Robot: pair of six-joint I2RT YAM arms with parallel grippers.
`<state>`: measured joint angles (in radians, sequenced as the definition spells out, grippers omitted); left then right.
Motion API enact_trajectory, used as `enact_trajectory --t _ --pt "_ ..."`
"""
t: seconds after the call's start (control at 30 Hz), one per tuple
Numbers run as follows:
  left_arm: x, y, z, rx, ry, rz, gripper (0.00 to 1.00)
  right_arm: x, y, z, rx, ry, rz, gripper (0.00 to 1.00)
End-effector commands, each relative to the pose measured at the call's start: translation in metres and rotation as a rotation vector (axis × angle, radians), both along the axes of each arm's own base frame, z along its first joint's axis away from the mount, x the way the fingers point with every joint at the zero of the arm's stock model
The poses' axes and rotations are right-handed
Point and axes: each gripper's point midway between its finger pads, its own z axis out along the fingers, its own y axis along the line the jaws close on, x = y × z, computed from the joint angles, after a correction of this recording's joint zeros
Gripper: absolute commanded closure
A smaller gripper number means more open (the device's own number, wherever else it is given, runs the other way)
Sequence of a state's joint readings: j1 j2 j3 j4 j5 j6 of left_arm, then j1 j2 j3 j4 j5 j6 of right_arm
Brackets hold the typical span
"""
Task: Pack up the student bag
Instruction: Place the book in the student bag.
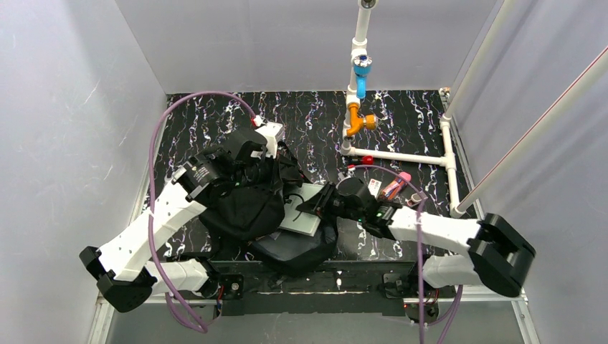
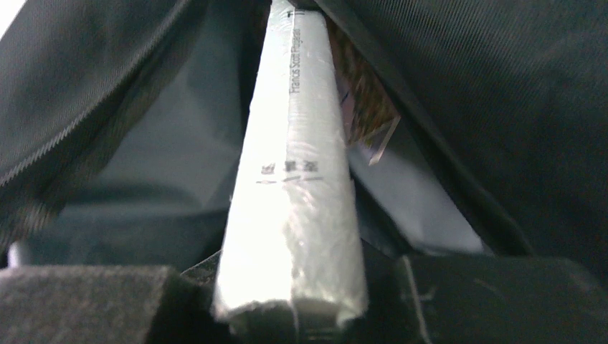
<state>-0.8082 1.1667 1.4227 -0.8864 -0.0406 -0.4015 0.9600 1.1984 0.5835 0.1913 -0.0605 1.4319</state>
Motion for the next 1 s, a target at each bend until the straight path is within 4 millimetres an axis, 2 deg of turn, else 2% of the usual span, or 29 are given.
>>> enact_trajectory --t 0.0,0.1,0.17,0.23,0.33,0.47,0.6,0.63,0.67,0.7,0.77,0.87,0.97 --pt "-0.006 -0.019 0.021 -0.132 -0.017 -0.056 1.0 0.052 0.05 0.091 0.26 -0.251 -0.18 0.99" --pt "-0.008 -0.014 0.024 -0.116 -0.034 -0.067 1.0 0.066 0.081 0.097 0.283 -0.328 -0.213 0.99" --pt "-0.008 -0.006 0.024 -0.089 -0.051 -0.057 1.0 0.069 0.101 0.089 0.276 -0.33 -0.184 0.95" --pt "-0.008 0.002 0.024 -0.064 -0.069 -0.044 1.0 0.063 0.112 0.079 0.261 -0.357 -0.123 0.69" --pt "-0.008 0.01 0.017 -0.038 -0.073 -0.031 1.0 0.047 0.105 0.044 0.131 -0.35 -0.086 0.36" --pt "-0.009 0.012 0.007 -0.018 -0.064 -0.03 1.0 0.02 0.086 0.017 0.014 -0.381 0.025 0.17" --pt "-0.011 0.014 -0.005 -0.011 -0.054 -0.036 1.0 0.0 0.063 -0.019 -0.143 -0.383 0.145 0.14" --pt "-0.012 0.014 -0.007 -0.009 -0.052 -0.037 1.0 -0.003 0.062 -0.022 -0.144 -0.385 0.162 0.17" --pt "-0.013 0.015 -0.01 -0.007 -0.048 -0.036 1.0 -0.005 0.062 -0.024 -0.135 -0.387 0.17 0.25" --pt "-0.014 0.016 -0.011 -0.006 -0.045 -0.037 1.0 -0.007 0.067 -0.019 -0.095 -0.391 0.178 0.29" --pt "-0.016 0.018 -0.015 -0.004 -0.039 -0.032 1.0 -0.013 0.082 -0.009 -0.041 -0.407 0.223 0.3" --pt "-0.018 0.019 -0.018 -0.006 -0.028 -0.026 1.0 -0.015 0.106 -0.004 -0.061 -0.433 0.264 0.19" --pt "-0.016 0.023 -0.025 0.017 -0.026 -0.006 1.0 -0.009 0.118 -0.001 -0.072 -0.445 0.258 0.17"
